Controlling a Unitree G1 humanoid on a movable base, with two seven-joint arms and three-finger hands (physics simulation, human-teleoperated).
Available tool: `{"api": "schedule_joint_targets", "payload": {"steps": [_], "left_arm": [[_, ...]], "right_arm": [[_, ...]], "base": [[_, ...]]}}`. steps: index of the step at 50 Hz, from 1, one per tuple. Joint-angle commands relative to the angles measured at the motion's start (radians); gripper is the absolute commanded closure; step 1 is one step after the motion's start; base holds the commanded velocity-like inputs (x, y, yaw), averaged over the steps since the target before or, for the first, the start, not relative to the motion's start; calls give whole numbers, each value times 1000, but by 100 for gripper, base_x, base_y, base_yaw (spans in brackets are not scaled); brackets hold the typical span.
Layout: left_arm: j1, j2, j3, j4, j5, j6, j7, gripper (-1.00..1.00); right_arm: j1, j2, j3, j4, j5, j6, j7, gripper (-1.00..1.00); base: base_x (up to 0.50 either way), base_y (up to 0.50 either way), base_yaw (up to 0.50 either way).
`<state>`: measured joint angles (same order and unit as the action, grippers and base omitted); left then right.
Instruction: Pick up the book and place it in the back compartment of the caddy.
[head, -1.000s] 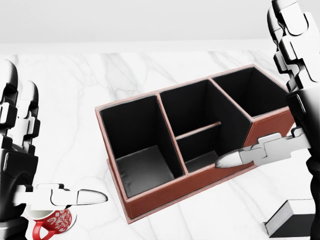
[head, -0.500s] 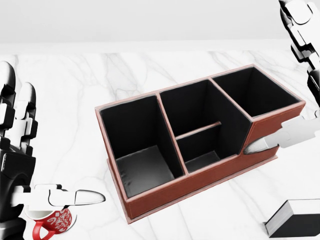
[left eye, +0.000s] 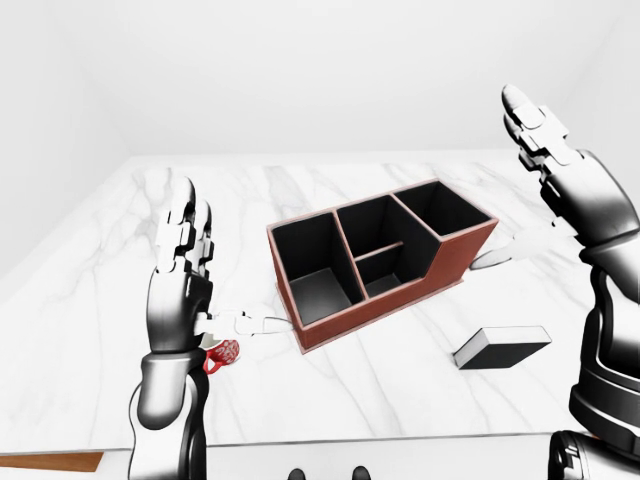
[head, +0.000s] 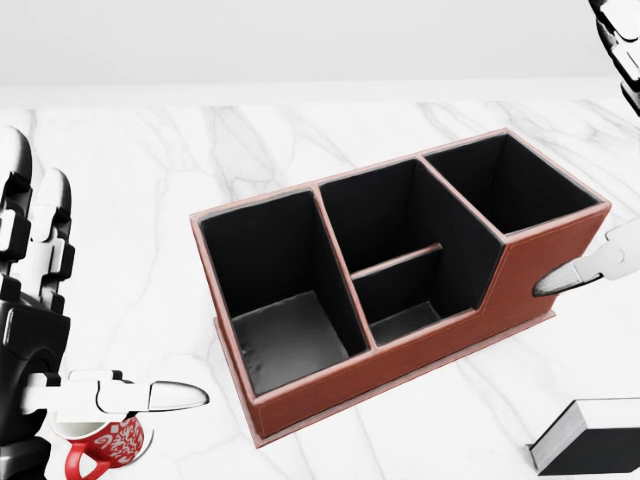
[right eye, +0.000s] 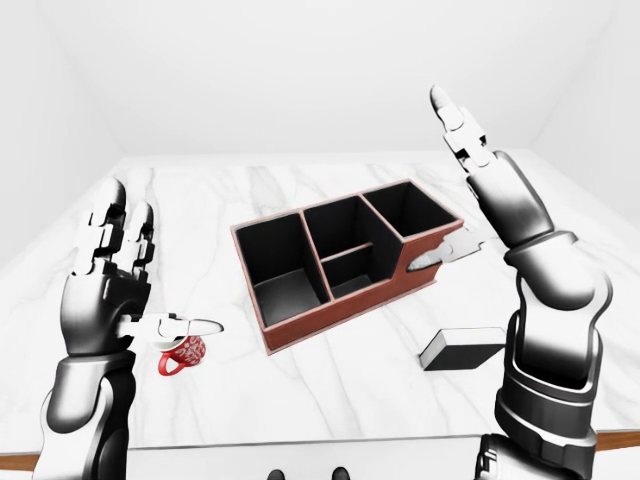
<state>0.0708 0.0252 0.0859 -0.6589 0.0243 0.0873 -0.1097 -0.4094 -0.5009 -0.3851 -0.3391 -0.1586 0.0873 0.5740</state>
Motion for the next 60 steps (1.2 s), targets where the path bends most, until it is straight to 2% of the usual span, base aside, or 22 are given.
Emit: {"api": "schedule_joint_targets", "payload": {"steps": [1, 8, 15, 18, 21, 39, 60], "left_arm": [[1, -1, 1, 2, 1, 0, -1, -100], [1, 0, 1, 5, 2, 0, -2, -100], [1, 0, 1, 3, 3, 0, -2, -100], [1, -1, -1, 4, 4, 0, -1, -100], [1, -1, -2, 11, 4, 0, -1, -100], [-1, 0, -3, 3, 4, 0, -3, -100], [1, 0, -3, 3, 6, 0, -4, -100]], "right_arm": [[17, -28, -28, 3, -10, 0, 51, -100], [19, -42, -39, 31, -12, -32, 76, -100], [41, -44, -44, 57, -28, -99, 96, -100], [66, -36, -46, 58, -42, -147, 113, -100], [87, -22, -47, 60, -56, -175, 124, -100], [164, 26, -59, 53, -76, -175, 124, -100], [223, 37, -81, 93, -76, -175, 124, -100]], "base": [[0, 0, 0], [0, 0, 0], [0, 0, 0], [0, 0, 0], [0, 0, 0], [0, 0, 0], [0, 0, 0]]}}
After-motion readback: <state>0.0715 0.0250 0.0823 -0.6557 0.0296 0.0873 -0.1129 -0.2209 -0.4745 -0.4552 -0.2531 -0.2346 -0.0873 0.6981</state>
